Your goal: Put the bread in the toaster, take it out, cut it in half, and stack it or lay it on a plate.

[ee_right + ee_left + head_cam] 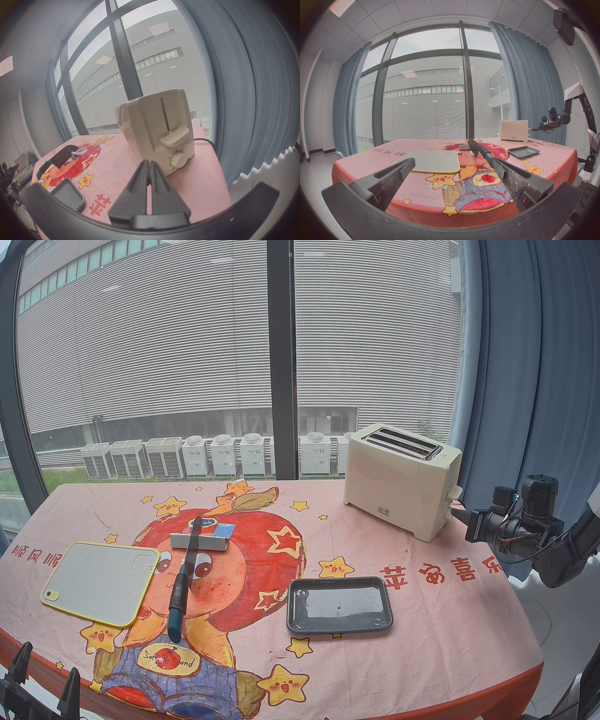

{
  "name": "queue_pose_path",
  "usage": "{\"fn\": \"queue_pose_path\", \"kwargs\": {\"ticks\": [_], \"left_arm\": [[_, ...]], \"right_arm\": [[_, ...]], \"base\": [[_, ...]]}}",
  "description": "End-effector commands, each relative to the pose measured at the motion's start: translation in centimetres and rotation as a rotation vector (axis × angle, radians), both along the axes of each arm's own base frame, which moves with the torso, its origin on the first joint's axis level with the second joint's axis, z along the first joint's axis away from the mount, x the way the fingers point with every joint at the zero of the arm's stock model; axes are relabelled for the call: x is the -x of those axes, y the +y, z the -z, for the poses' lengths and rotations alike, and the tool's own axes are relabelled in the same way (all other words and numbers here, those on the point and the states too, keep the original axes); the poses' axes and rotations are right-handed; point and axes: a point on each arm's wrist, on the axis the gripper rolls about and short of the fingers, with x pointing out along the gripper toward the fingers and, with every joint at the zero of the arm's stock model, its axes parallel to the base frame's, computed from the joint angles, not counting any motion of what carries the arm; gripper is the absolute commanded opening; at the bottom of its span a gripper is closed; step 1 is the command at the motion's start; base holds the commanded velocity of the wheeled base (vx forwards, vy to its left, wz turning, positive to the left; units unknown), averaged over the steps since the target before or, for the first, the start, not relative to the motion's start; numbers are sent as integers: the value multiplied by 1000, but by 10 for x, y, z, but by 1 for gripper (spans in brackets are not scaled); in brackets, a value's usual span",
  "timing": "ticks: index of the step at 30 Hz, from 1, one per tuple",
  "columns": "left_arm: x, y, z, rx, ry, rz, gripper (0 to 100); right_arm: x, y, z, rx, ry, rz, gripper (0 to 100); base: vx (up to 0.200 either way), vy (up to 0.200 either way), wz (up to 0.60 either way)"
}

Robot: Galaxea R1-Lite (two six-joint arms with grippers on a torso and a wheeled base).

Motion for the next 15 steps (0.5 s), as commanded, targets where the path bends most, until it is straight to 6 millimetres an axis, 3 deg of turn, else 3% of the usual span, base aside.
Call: {"fn": "queue_pose_path", "kwargs": {"ticks": [1, 7, 15], "left_arm": [[-1, 0, 4, 0, 16, 0, 100], [-1, 0, 4, 0, 16, 0, 100], [-1, 0, 4, 0, 16, 0, 100]], "right_arm": [[-6, 2, -5, 3, -2, 6, 0], [-11, 3, -6, 11, 19, 19, 0], [-18, 0, 7, 16, 53, 36, 0]], "base": [[0, 0, 0], [0, 0, 0], [0, 0, 0]]}}
